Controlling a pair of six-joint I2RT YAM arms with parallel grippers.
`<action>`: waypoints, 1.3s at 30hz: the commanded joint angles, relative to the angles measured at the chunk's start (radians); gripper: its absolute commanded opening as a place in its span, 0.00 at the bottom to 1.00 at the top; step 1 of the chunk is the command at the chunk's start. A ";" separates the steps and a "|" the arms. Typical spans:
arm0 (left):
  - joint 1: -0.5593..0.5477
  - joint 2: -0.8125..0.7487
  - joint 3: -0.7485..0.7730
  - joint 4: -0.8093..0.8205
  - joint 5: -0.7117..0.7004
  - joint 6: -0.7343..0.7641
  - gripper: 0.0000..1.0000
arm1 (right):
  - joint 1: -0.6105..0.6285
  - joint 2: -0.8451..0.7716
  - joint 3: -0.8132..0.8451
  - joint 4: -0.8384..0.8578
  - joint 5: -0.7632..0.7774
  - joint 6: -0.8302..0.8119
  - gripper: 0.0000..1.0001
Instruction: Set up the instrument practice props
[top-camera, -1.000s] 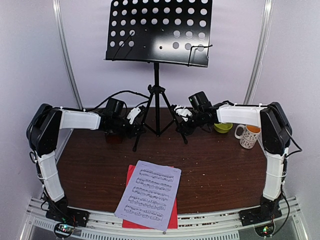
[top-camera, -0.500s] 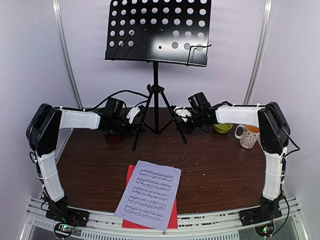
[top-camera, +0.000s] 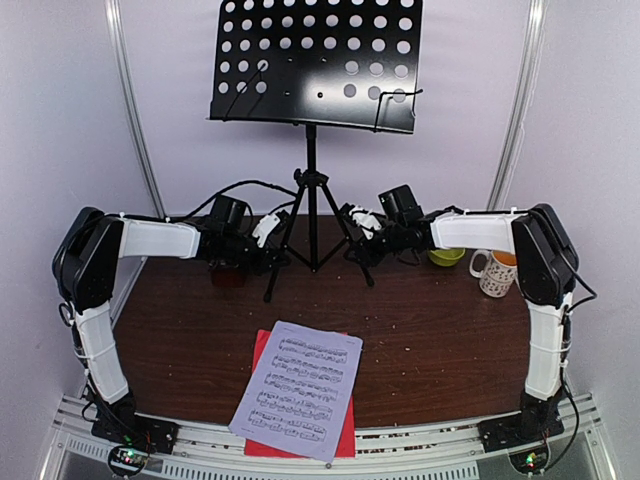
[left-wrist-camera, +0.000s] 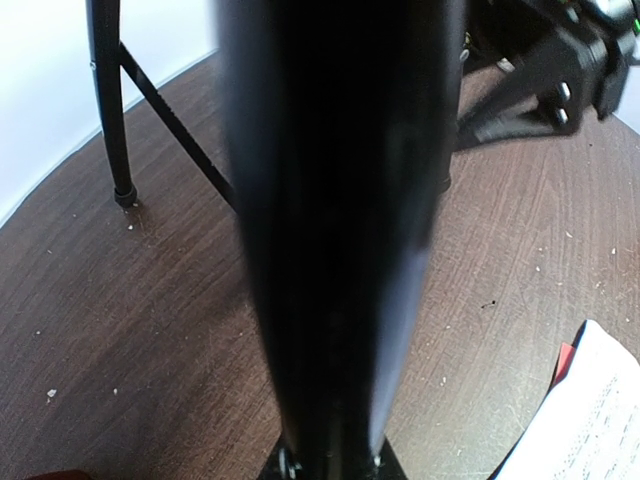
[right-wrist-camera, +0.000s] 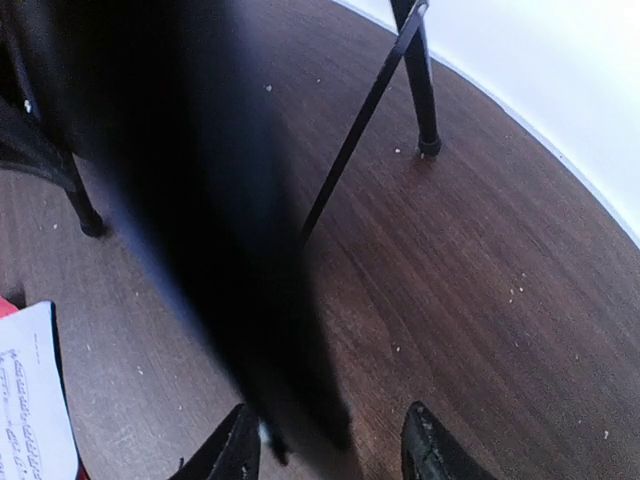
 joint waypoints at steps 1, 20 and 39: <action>-0.003 -0.013 0.008 -0.051 0.020 0.007 0.00 | -0.037 0.047 0.089 0.019 -0.090 0.109 0.47; -0.004 -0.022 0.010 -0.048 0.003 -0.008 0.02 | -0.059 0.041 0.073 0.050 -0.194 0.164 0.08; -0.003 -0.027 -0.066 0.039 -0.017 -0.093 0.22 | -0.029 -0.129 -0.142 0.108 -0.145 0.177 0.00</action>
